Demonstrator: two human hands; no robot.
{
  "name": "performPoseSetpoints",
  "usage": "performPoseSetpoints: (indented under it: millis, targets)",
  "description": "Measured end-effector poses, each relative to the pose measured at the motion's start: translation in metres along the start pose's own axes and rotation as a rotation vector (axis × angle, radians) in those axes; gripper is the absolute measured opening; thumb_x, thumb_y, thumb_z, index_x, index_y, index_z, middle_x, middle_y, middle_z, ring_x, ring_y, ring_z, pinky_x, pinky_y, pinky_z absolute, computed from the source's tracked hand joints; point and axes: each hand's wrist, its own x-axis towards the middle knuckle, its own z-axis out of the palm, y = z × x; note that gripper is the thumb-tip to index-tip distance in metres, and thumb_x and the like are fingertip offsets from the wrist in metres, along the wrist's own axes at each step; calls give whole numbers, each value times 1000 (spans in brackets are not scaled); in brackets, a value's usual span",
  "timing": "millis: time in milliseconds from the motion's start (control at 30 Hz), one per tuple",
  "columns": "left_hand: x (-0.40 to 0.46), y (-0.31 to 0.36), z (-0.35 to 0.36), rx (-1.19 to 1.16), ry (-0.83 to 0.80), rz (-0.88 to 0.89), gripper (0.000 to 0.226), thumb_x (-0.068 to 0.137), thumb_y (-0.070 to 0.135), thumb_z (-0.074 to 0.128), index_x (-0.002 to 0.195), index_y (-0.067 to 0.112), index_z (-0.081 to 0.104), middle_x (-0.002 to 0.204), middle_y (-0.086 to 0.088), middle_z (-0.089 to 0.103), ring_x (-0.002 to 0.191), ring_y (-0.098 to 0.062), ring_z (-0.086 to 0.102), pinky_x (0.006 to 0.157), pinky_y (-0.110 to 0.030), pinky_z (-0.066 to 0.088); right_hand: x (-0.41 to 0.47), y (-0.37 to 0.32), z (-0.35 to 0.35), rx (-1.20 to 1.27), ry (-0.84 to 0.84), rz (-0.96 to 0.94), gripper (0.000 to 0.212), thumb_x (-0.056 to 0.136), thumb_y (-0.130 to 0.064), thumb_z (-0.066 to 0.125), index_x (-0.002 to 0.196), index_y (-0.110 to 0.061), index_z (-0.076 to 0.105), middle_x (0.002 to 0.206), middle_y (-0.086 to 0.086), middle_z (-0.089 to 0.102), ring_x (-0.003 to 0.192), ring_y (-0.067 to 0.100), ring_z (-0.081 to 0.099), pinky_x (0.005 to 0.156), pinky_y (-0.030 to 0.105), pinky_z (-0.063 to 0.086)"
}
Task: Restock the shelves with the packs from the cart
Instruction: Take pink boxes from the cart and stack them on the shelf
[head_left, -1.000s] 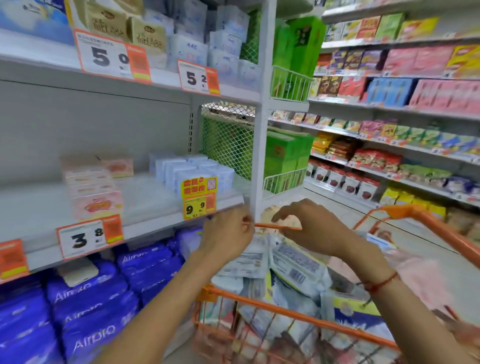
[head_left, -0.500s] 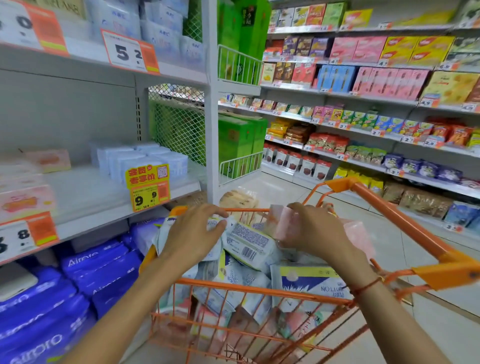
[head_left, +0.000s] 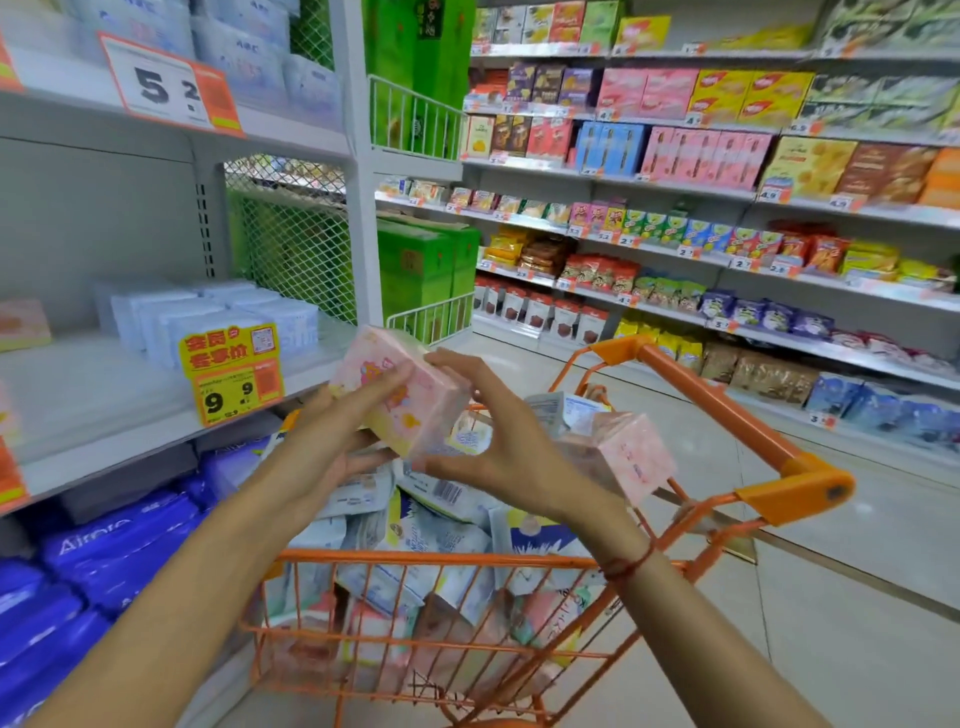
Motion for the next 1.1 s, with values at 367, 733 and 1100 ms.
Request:
performPoseSetpoints:
  millis: [367, 733, 1100]
  targets:
    - [6, 7, -16, 131, 154, 51, 58, 73, 21, 77, 123, 22, 47, 110, -1, 67, 94, -17, 68, 69, -31, 59, -25, 33, -84, -712, -142, 877, 99, 69, -44, 78, 144, -18, 18, 121, 2, 56, 101, 19, 57, 81, 32, 53]
    - [5, 4, -29, 26, 192, 20, 80, 66, 24, 82, 136, 24, 41, 119, -6, 65, 91, -18, 71, 82, -39, 57, 6, 1, -56, 141, 171, 294, 65, 72, -12, 79, 124, -31, 45, 124, -12, 53, 114, 14, 49, 74, 23, 53]
    - [-2, -2, -12, 15, 268, 52, 77, 67, 14, 84, 132, 22, 43, 114, 2, 61, 93, -19, 70, 71, -28, 60, 20, 8, -6, 546, 275, 111, 47, 75, -40, 76, 114, -28, 53, 113, -15, 60, 111, 9, 56, 81, 30, 56]
